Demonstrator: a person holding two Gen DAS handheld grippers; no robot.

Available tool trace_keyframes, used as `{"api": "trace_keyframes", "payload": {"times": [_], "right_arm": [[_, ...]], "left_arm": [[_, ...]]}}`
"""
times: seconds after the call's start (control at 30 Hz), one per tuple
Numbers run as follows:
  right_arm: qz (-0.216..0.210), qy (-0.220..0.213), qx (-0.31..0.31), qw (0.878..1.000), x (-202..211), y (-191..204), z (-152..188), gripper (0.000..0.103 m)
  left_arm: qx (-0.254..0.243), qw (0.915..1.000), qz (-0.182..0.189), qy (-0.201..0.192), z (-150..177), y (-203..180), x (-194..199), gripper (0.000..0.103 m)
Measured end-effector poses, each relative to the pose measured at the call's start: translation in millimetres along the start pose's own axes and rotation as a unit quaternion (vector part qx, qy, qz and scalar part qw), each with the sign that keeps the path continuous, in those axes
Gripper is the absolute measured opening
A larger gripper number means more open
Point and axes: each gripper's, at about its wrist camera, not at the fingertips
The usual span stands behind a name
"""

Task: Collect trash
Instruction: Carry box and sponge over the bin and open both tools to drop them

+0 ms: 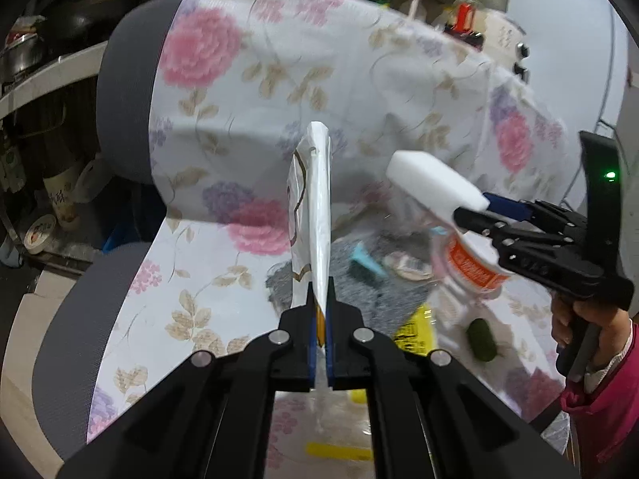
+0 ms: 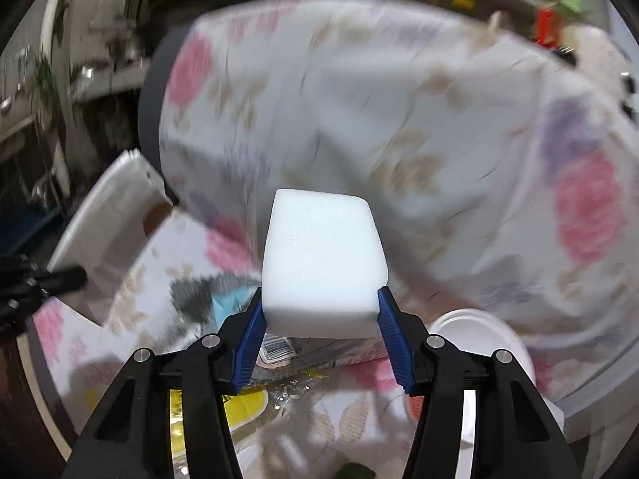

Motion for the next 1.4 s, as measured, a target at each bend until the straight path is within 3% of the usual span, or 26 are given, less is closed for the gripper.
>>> {"api": "trace_keyframes", "payload": {"times": [0.23,0.47,0.63,0.8,1.07,1.17,1.4], "right_arm": [[0.009,-0.062,-0.047,0.997,97.9,-26.7,16.1,0.056],[0.044,-0.084,-0.098,0.991,182.8,-71.0,73.6,0.058],[0.1,-0.094,-0.136,0.981,231.4,-106.9,123.6,0.059],[0.161,-0.096,-0.184,0.965,276.7,-139.7,178.3,0.059],[0.245,-0.089,-0.268,0.927,340.7,-183.2,261.2,0.06],[0.267,-0.089,-0.296,0.913,361.5,-196.5,287.9,0.06],[0.321,-0.087,-0.337,0.881,396.2,-225.9,332.8,0.061]], "left_arm": [[-0.029,0.9975,0.05,-0.04,-7.6,-50.9,40.8,0.001],[-0.076,0.9882,0.124,-0.049,12.4,-132.3,59.4,0.001],[-0.12,0.9759,0.178,-0.04,33.6,-198.5,57.0,0.001],[-0.164,0.9581,0.231,-0.038,51.3,-260.5,58.8,0.001],[-0.253,0.9114,0.325,-0.009,80.2,-363.3,55.9,0.001],[-0.278,0.8973,0.343,-0.002,90.3,-399.6,53.8,0.001],[-0.314,0.8733,0.372,0.021,113.3,-458.8,43.1,0.001]]}}
Point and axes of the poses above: each gripper's, at about its wrist camera, not at the fingertips, and x roughly against the way its jaws point, y to its left, z to its underside, and after that the axes turned 13 degrees about -x, right-handed
